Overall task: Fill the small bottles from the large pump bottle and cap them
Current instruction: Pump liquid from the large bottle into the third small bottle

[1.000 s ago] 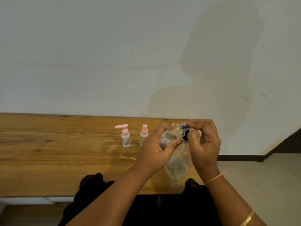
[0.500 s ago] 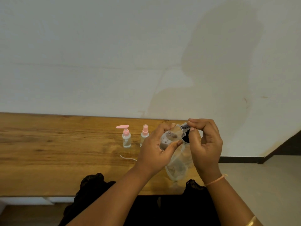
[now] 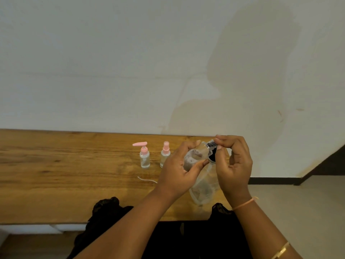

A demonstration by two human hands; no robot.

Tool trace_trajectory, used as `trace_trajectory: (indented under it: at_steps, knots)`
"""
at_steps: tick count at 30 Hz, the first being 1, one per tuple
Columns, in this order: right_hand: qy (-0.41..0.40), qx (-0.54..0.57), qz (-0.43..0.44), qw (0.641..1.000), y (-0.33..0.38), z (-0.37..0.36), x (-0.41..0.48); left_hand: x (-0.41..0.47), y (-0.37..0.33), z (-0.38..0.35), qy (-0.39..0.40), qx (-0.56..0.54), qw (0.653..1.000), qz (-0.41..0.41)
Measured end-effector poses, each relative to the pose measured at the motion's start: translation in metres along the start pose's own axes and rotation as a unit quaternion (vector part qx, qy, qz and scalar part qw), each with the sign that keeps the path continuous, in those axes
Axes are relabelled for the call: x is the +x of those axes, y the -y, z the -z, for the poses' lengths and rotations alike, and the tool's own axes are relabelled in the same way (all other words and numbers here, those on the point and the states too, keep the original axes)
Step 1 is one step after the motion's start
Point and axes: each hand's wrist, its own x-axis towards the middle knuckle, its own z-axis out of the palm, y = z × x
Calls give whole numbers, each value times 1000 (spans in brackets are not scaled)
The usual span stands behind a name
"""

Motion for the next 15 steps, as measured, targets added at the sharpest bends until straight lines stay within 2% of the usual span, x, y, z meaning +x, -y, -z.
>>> trace_trajectory:
  at_steps: [15]
  knots:
    - [26, -18, 22, 999, -14, 3, 1, 3, -1, 0, 24, 17, 999, 16]
